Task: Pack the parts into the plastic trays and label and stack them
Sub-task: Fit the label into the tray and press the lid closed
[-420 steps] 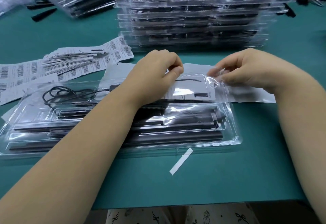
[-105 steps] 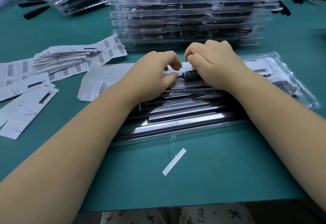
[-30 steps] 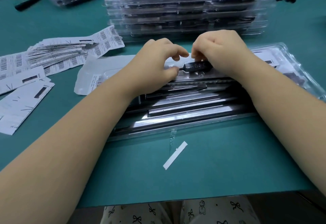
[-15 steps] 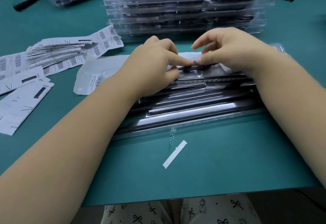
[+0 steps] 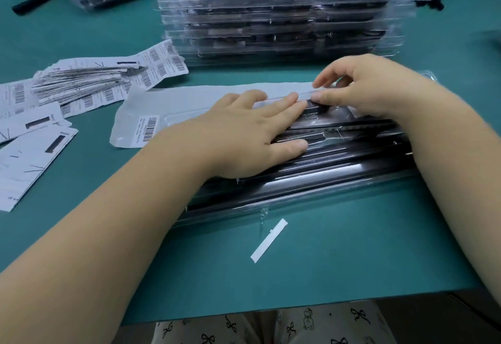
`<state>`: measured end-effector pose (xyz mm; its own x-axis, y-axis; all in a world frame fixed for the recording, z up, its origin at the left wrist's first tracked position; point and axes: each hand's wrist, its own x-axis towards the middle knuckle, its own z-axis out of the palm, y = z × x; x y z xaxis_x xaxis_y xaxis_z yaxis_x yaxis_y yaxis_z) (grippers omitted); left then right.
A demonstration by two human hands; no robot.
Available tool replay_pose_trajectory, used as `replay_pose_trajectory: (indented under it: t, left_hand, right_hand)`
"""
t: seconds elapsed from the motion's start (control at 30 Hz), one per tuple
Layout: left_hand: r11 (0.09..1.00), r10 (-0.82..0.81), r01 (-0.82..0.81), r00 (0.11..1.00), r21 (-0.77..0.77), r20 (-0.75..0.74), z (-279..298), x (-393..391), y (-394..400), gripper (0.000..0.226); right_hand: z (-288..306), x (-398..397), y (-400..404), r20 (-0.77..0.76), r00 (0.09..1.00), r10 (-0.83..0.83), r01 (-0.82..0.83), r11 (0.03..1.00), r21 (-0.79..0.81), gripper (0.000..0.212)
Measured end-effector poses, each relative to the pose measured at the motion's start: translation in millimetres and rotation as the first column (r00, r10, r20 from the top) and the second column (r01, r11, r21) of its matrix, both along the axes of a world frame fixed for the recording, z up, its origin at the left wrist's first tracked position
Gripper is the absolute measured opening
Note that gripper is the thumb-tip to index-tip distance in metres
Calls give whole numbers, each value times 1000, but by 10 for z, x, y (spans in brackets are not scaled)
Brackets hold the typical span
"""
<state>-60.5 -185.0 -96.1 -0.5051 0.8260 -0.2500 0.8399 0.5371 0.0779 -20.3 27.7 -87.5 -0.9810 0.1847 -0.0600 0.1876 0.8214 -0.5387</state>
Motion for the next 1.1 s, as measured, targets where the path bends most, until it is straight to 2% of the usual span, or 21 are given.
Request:
replay_pose_trajectory:
  t: [0.1,0.27,0.33,0.4,0.47,0.6,0.73,0.77,0.83,0.87,0.97,1.1]
  left_hand:
    - [1000,5,-6,1000,10,31,-13,7,-9,74]
    - [1000,8,-8,998,7,60,-11,-5,-18,84]
    - [998,6,-10,998,54,61,-28,27,-35,86]
    - [985,40,-52,996,163,77,-23,49,-36,87]
    - [955,131,-154,986,254,105,12,15,-37,75]
    - [921,310,-285,949,268,-56,145,-217,-207,40]
    - [875,422,-450,889,178,177,287,-408,-524,15]
    - [867,429,-470,873,165,232,315,-445,-598,11]
    - [862,435,-490,847,131,305,356,-510,-729,5]
    - [860,438,-497,834,112,337,367,-532,-783,8]
    - [842,473,-532,808,92,350,359,-588,-871,17]
    - [807,527,-586,770,73,359,319,-600,-842,10]
  right_hand:
    - [-5,-5,-15,20,999,33,-34,998,51,9]
    - [-86,26,1,-56,998,-33,30,999,-40,8]
    - [-118,20,4,-92,993,-72,67,996,-51,10]
    - [-126,3,4,-109,990,-91,89,996,-23,14]
    - [-125,0,1,-96,991,-89,90,996,7,22]
    - [-129,10,-16,-71,997,-29,34,997,66,32]
    - [-74,38,0,6,998,56,-56,995,84,54]
    - [-61,48,14,34,997,73,-75,994,75,55]
    - [-37,56,43,65,995,81,-82,997,16,43]
    - [-30,50,55,76,994,82,-82,997,-2,40]
    - [-8,-3,47,138,985,99,-99,995,-3,41]
    - [52,-23,23,211,969,131,-142,989,36,37]
